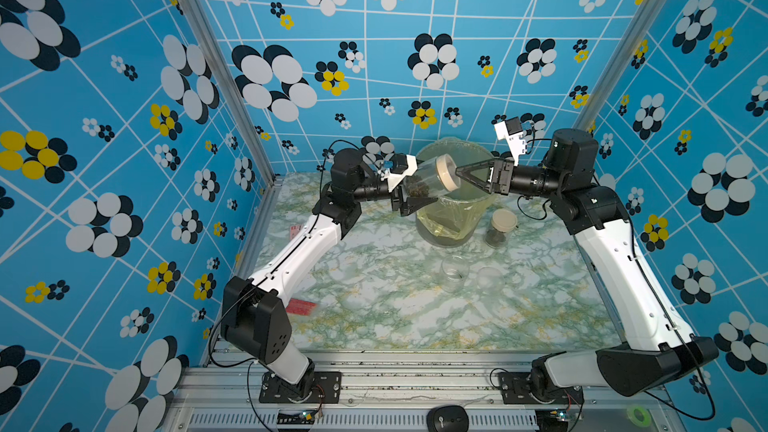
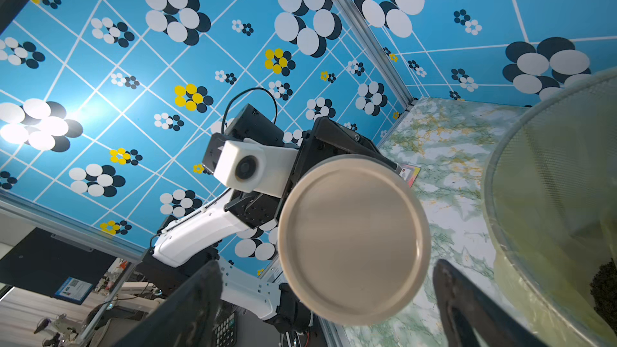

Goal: Empty moldy tea leaves from jars
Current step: Unscrew the lid from the jar.

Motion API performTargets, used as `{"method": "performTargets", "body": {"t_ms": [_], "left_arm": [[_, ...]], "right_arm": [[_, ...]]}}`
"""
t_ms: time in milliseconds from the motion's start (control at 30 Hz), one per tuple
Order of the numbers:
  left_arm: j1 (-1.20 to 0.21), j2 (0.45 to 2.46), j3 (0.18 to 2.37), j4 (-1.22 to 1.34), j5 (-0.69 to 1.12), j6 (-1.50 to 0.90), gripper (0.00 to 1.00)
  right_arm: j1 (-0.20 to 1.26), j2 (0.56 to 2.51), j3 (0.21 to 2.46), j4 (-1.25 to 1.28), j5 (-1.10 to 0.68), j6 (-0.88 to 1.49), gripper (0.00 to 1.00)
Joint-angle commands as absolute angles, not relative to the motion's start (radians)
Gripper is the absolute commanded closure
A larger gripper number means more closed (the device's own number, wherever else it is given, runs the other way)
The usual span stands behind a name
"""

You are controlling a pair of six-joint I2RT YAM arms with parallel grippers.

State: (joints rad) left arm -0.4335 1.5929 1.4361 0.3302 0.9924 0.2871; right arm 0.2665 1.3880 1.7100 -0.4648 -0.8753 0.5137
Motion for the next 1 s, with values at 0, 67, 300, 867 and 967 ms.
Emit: {"method": "performTargets", "body": {"t_ms": [0, 67, 300, 867, 967], "left_arm": [[-0.437, 1.553, 1.410, 0.470, 0.920, 0.343, 0.61], [-0.446, 1.547, 1.389, 0.506, 0.887, 0.371, 0.61], [-0.525, 1.522, 1.316, 0.530, 0.682, 0.650, 0.61], [-0.590, 1.546, 1.273, 0.647, 0.555, 0.761, 0.61], [-0.595, 1.555, 1.282, 0.638, 0.555, 0.762, 0.61]], "right_arm": [[0.260, 1.356, 1.661, -0.498, -0.782, 0.624, 0.01], [0.258, 1.341, 1.640, -0.502, -0.761, 0.663, 0.01], [0.258, 1.330, 1.650, -0.613, -0.632, 0.725, 0.01], [0.258, 1.379, 1.643, -0.588, -0.653, 0.775, 0.01], [0.259, 1.374, 1.641, -0.560, -0.669, 0.784, 0.01]]}}
